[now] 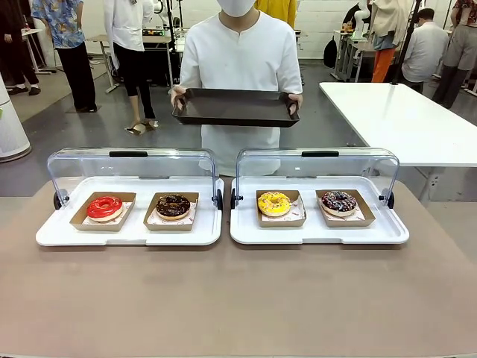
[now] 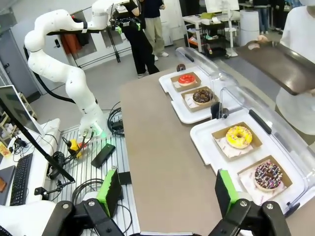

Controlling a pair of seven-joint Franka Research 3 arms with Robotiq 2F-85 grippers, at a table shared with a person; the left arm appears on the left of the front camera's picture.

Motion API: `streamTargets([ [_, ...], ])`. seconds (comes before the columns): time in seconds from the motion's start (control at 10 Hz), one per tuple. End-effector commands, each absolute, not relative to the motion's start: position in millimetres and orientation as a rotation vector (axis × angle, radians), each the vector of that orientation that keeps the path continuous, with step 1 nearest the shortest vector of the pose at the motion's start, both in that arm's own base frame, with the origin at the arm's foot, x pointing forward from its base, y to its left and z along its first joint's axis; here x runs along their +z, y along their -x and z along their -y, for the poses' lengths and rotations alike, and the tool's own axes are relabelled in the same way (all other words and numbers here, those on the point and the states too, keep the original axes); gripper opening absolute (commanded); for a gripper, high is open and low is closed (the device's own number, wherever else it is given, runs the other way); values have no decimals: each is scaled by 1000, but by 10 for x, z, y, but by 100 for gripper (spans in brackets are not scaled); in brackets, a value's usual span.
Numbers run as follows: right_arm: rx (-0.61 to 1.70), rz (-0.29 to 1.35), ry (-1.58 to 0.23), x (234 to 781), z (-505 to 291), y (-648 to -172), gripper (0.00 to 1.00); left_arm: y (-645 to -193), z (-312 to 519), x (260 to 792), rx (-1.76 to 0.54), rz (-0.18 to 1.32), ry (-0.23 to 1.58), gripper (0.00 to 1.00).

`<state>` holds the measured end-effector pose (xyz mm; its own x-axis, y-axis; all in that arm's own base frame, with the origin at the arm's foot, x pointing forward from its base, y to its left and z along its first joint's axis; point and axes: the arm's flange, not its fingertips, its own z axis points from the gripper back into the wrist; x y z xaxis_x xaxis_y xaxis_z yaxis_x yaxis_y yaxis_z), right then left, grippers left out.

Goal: Provide the desired donut to the person.
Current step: Pick up and lift the Paper togo box containing the Donut pointed at by the person.

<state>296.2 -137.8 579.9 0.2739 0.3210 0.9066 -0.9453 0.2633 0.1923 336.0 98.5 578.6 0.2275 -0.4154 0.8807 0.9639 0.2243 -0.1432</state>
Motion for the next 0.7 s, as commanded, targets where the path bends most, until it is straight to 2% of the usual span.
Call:
streamTargets([
  [0.0, 1016, 880, -880, 5745, 1307, -2978, 100, -3371, -992, 5775, -1120, 829, 846, 100],
  [0.6, 1023, 876, -890, 5799, 1378, -2962, 100, -3371, -992, 5775, -1120, 829, 846, 100],
])
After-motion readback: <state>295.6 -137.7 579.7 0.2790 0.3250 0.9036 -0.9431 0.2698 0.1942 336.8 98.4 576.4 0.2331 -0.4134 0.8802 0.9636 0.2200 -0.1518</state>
